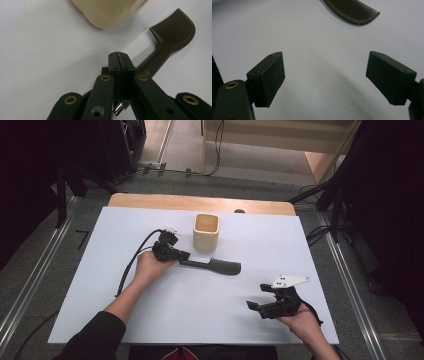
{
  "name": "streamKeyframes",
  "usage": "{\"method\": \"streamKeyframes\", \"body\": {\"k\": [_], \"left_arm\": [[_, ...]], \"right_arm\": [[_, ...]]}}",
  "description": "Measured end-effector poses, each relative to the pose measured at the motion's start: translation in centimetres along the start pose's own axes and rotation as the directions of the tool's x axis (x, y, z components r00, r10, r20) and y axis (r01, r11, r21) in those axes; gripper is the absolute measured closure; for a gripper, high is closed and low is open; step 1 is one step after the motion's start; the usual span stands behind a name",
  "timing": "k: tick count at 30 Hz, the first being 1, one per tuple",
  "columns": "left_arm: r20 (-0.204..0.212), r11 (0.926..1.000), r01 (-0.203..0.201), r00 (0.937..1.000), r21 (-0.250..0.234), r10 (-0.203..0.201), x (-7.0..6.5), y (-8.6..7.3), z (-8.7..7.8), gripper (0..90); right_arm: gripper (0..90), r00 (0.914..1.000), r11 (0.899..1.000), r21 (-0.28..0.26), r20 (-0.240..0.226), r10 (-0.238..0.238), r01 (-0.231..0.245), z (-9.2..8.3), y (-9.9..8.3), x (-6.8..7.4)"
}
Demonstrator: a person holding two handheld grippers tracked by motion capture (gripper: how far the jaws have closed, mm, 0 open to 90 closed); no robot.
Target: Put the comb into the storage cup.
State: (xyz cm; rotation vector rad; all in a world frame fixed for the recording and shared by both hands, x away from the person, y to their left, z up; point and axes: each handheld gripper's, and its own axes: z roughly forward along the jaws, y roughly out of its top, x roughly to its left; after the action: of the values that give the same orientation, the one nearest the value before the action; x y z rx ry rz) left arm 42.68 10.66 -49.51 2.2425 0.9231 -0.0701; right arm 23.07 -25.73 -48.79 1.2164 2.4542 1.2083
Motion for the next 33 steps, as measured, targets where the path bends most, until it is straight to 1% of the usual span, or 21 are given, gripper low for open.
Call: {"method": "streamKeyframes", "body": {"k": [3, 12, 19, 30, 33], "left_arm": [[0.008, 1.0, -0.003, 1.0, 0.001, 0.003, 0.0, -0.1, -0.1, 90.0], [0.008, 1.0, -0.004, 1.0, 0.003, 0.004, -0.2, -0.5, 0.0, 90.0], [0.012, 1.0, 0.004, 0.9999, 0.002, -0.004, -0.3, -1.0, 0.1, 90.0], [0.018, 0.9998, -0.012, 0.9998, 0.014, 0.011, -1.4, -1.6, -0.2, 90.0], [0.015, 0.9994, -0.023, 0.9996, 0.028, 0.022, -1.6, -1.7, -0.2, 90.0]], "right_arm": [[13.8, 1.0, 1.0, 0.001, 0.0, 0.0, 0.0, 0.0, 0.0, 0.0], [13.8, 1.0, 1.0, -0.002, -0.003, -0.001, 0.001, 0.0, 0.0, 0.0], [13.8, 1.0, 1.0, -0.002, -0.006, -0.002, 0.002, 0.0, 0.0, 0.1], [13.8, 1.0, 1.0, -0.002, -0.005, -0.004, 0.004, 0.0, 0.1, 0.0], [13.8, 1.0, 1.0, -0.003, -0.005, -0.004, 0.004, 0.0, 0.1, 0.1]]}}
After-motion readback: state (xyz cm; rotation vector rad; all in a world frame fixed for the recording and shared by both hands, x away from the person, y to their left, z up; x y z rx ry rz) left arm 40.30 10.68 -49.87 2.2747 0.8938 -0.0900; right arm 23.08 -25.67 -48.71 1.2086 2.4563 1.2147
